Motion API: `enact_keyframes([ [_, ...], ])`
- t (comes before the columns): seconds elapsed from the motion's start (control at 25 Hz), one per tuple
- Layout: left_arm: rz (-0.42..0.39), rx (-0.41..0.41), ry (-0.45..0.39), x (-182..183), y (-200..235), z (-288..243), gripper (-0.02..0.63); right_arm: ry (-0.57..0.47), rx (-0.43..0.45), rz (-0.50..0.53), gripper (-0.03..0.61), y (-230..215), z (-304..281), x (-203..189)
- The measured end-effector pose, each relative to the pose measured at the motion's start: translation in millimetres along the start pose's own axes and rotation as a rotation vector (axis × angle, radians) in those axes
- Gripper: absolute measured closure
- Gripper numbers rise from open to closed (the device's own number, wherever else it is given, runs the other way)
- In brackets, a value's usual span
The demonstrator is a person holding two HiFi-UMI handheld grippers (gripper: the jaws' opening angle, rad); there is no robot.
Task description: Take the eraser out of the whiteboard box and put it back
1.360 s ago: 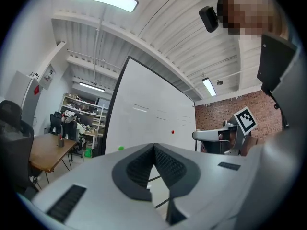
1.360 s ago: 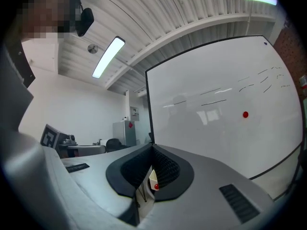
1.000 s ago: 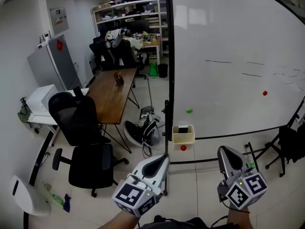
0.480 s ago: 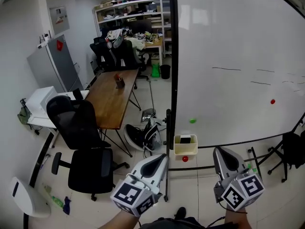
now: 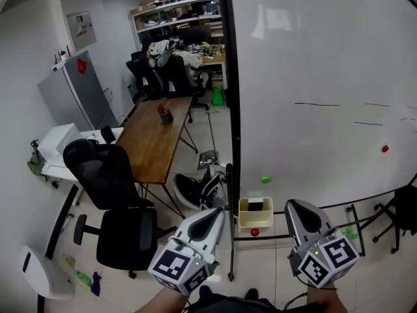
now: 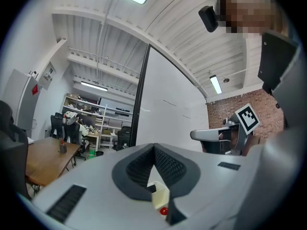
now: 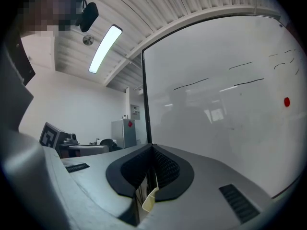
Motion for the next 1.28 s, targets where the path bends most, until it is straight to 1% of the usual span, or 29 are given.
enact_keyframes([
  [0.2,0.015,-0.025,0.01,-2.9,50.4,-11.2,0.586,-0.007,-0.052,0.0,0.563,5.6,-43.7,-12.0],
  [0.36,0.012,-0.035,-0.009,5.4,88.7,-19.4,0.586,-0.01,-0.078,0.02,0.563,13.4,-79.8,-14.7],
  [0.48,0.001,-0.039,-0.016,6.9,107.8,-26.6,0.586,-0.014,-0.09,0.038,0.563,16.0,-100.1,-15.4],
  [0.72,0.009,-0.052,-0.035,9.2,123.4,-38.5,0.586,-0.012,-0.103,0.048,0.563,12.2,-116.7,-16.8],
  [1.0,0.012,-0.057,-0.031,3.5,126.7,-47.6,0.586,-0.009,-0.108,0.051,0.563,6.0,-123.9,-17.7],
  [1.12,0.011,-0.047,-0.03,-0.8,128.5,-51.0,0.586,-0.004,-0.119,0.046,0.563,0.3,-125.6,-24.3],
  [1.24,0.018,-0.023,-0.01,-10.9,134.0,-53.0,0.586,0.03,-0.122,0.041,0.56,-4.1,-130.9,-38.5],
  [1.28,0.022,-0.015,0.0,-15.6,136.1,-53.8,0.586,0.046,-0.12,0.039,0.539,-5.4,-133.2,-45.2],
])
Point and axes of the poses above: the fingertips, and each gripper's own axes: z backward along the fingers, y to its left, x out of its top, the point moved 4 cm from there along z, backward along the fingers, and after that the axes turned 9 degrees about -y, right-handed, at the moved point
